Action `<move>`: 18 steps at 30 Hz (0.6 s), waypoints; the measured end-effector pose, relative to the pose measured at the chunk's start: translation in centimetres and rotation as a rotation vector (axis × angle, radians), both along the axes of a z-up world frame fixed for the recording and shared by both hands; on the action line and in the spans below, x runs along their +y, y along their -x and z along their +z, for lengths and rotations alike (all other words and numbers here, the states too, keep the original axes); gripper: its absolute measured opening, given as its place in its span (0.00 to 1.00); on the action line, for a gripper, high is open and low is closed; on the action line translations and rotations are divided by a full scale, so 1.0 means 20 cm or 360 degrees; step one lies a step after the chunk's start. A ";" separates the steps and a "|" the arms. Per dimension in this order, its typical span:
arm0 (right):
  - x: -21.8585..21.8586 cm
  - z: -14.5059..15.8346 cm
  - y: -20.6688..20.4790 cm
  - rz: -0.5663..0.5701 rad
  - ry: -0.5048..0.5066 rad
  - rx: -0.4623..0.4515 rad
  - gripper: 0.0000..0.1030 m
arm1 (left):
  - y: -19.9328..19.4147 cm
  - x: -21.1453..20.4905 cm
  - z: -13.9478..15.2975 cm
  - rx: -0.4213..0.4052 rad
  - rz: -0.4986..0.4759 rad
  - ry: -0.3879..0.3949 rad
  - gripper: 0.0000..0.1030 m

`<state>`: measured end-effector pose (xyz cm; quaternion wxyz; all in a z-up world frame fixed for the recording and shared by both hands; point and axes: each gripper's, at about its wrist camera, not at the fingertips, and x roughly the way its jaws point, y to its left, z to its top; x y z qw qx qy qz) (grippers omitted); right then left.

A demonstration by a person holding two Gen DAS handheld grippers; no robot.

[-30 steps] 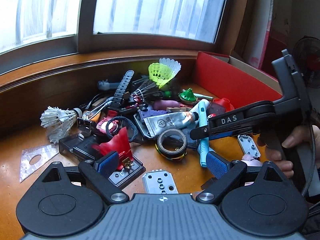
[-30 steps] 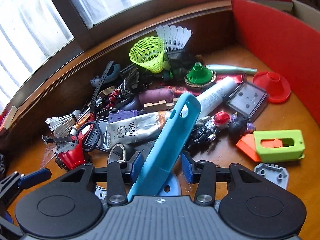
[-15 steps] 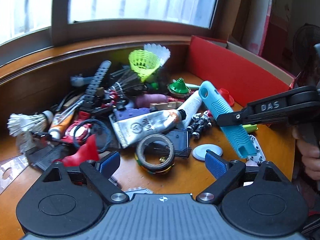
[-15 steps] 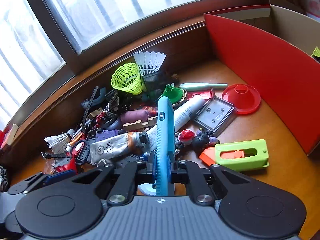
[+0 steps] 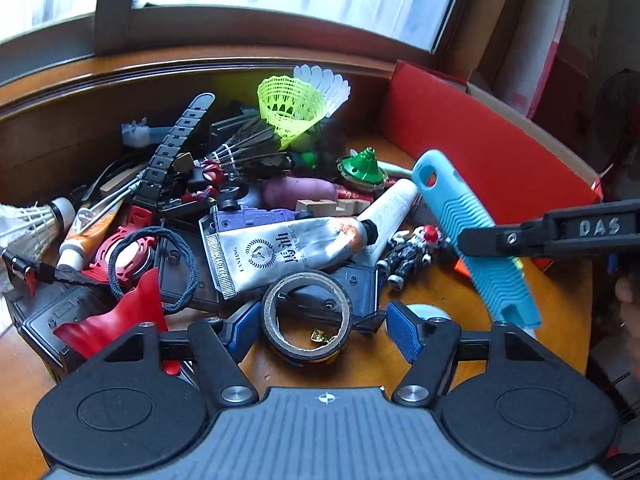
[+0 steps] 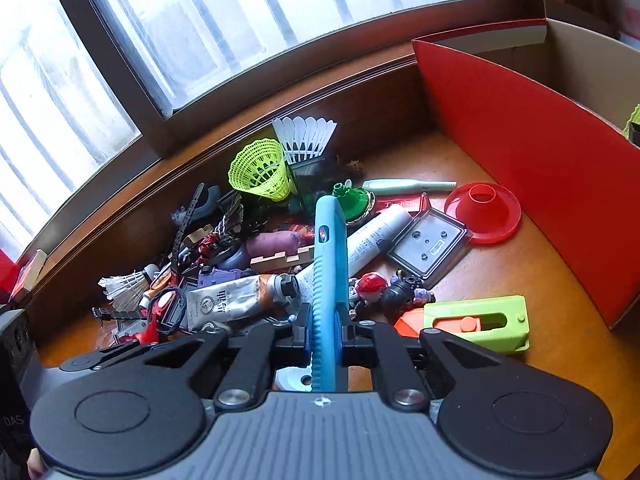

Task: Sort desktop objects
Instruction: 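Grasp light-blue ridged comb with right tool while left tool grasps tape roll, then carry blue comb with right tool while left tool carries tape roll to red box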

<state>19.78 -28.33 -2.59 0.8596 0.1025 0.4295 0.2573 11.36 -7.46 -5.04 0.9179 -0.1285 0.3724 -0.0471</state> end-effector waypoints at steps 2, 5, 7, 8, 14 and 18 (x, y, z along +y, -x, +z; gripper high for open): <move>0.01 0.00 0.00 0.0009 0.0000 0.0001 0.11 | 0.01 0.02 0.01 -0.0018 0.0034 0.0033 0.65; 0.02 -0.01 -0.01 0.0019 0.0002 0.0004 0.11 | -0.01 0.04 0.00 -0.0004 0.0083 0.0041 0.64; 0.03 -0.01 -0.01 0.0024 0.0007 0.0007 0.11 | -0.03 0.05 -0.02 0.0026 0.0091 0.0053 0.61; 0.03 -0.01 -0.01 0.0025 0.0009 0.0008 0.11 | -0.03 0.05 -0.02 0.0037 0.0093 0.0059 0.58; 0.03 -0.02 0.00 0.0023 0.0016 0.0010 0.11 | -0.03 0.05 -0.01 0.0012 0.0071 0.0061 0.48; 0.02 0.00 0.01 0.0023 0.0021 -0.0012 0.11 | 0.01 0.02 0.03 -0.0028 0.0044 0.0023 0.48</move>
